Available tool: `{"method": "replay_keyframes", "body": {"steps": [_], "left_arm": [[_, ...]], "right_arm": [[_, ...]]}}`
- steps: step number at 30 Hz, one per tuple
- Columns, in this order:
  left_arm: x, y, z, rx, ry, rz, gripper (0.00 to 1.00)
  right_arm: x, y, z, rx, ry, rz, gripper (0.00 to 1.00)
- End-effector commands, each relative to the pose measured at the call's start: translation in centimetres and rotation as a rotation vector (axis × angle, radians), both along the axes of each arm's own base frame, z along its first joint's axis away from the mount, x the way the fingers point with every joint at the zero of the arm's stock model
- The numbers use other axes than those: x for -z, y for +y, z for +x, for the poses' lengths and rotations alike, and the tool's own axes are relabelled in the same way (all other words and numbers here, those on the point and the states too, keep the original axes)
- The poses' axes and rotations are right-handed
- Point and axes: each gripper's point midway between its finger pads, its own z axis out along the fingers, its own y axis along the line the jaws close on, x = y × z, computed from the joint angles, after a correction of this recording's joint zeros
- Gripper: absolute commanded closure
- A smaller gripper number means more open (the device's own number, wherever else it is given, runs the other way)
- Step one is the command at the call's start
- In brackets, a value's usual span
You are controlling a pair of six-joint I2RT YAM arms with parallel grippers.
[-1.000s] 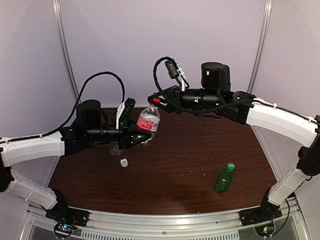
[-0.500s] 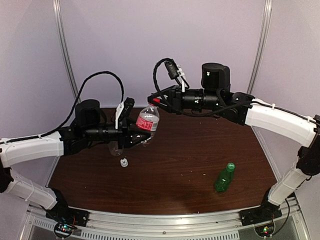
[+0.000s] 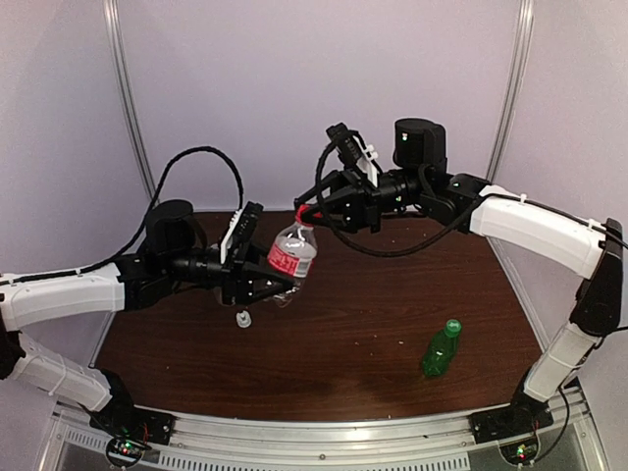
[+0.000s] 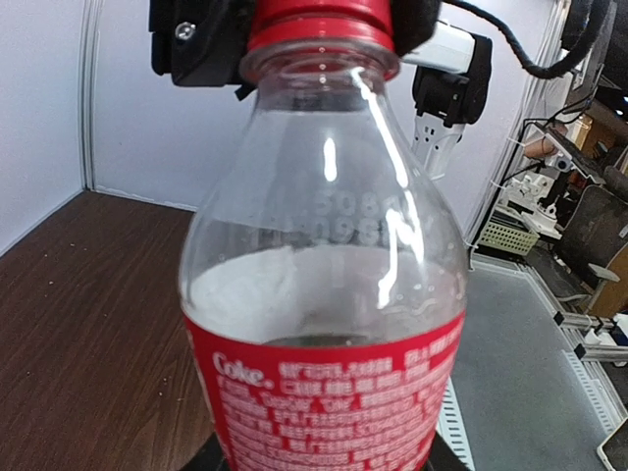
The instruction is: Unscrew the bottle caps
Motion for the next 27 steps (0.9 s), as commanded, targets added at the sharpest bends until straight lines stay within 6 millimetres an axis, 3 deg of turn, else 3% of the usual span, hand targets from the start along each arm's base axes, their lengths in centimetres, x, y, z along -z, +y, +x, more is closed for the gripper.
{"method": "replay_keyframes", "body": {"steps": [1, 6, 10, 15, 24, 27], "left_arm": [[-3.5, 0.7, -0.6, 0.023, -0.108, -0.108, 0.82], [-3.2, 0.6, 0.7, -0.048, -0.108, -0.079, 0.83], [-2.9, 0.6, 2.0, -0.12, -0.107, -0.054, 0.83], [-2.6, 0.6, 3.2, -0.181, -0.103, -0.034, 0.83], [-2.5, 0.7, 4.1, -0.229, -0.097, -0.024, 0.83], [-2.7, 0.7, 4.1, -0.231, -0.102, -0.027, 0.83]], "right_arm": [[-1.0, -1.1, 0.4, 0.014, 0.002, 0.006, 0.55], [-2.3, -1.4, 2.3, 0.184, 0.062, 0.014, 0.25], [-3.3, -1.6, 3.0, 0.271, 0.126, 0.035, 0.12], [-4.1, -1.3, 3.7, 0.372, 0.218, 0.045, 0.1], [-2.3, -0.2, 6.2, 0.657, 0.283, -0.026, 0.1], [-1.4, 0.4, 6.3, 0.661, 0.292, -0.05, 0.18]]}}
